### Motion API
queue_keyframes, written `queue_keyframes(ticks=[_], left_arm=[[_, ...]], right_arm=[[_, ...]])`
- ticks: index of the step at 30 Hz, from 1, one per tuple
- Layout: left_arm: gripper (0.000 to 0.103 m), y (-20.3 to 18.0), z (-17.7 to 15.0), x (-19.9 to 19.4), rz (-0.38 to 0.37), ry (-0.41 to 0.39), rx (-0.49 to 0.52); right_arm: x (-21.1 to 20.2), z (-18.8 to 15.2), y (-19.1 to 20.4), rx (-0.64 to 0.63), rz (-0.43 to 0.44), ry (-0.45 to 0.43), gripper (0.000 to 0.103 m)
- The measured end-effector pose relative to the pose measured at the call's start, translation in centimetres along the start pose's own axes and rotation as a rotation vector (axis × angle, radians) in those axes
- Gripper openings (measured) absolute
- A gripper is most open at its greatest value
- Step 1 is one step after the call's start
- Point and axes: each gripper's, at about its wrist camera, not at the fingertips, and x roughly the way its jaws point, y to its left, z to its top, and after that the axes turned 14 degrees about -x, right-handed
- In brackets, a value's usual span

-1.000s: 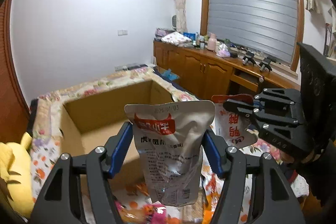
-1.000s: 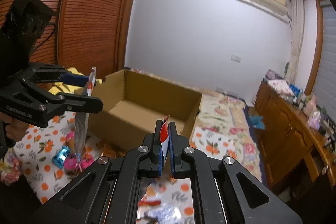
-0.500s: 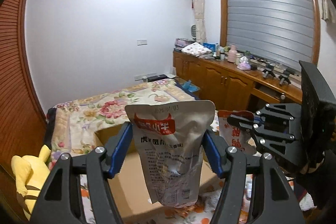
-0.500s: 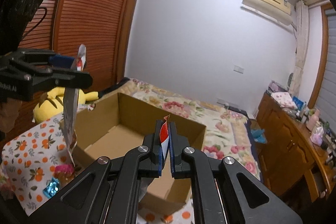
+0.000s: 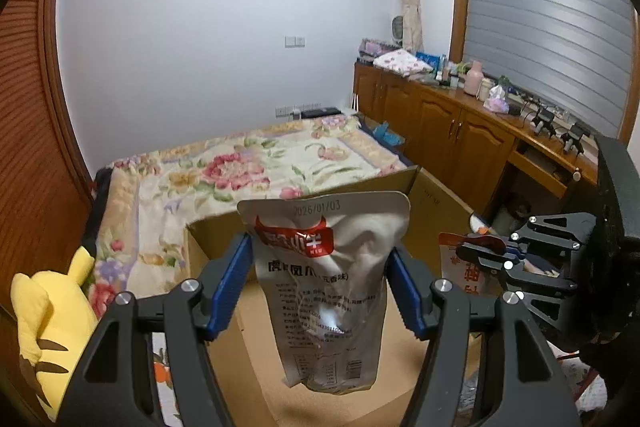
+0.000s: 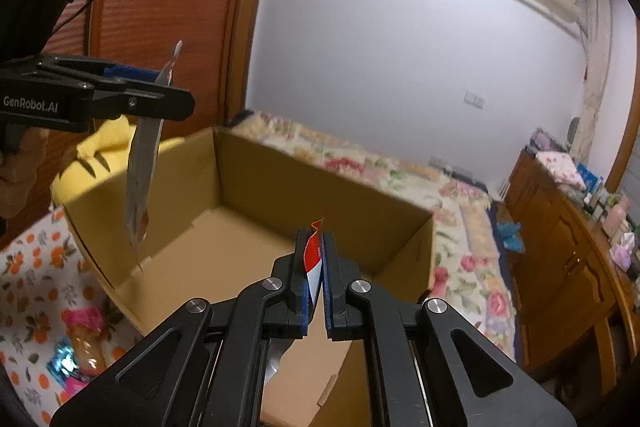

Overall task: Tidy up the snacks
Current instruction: 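Open both tools over the box to drop the pouches inside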

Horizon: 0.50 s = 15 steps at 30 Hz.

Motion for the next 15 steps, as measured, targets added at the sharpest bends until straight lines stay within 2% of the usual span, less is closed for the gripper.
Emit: queue_keyframes(ticks=[11, 15], left_arm=[[0.07, -0.3, -0.8, 2.3, 0.008, 0.048, 0.014], [0.074, 0.1, -0.9, 2.1, 0.01, 0.04, 0.009]], right_arm=[[1.8, -0.7, 0.8, -0.009, 0.059, 0.068, 0.004], [1.8, -0.7, 0.8, -0.001, 0.06, 0.072, 0.018]])
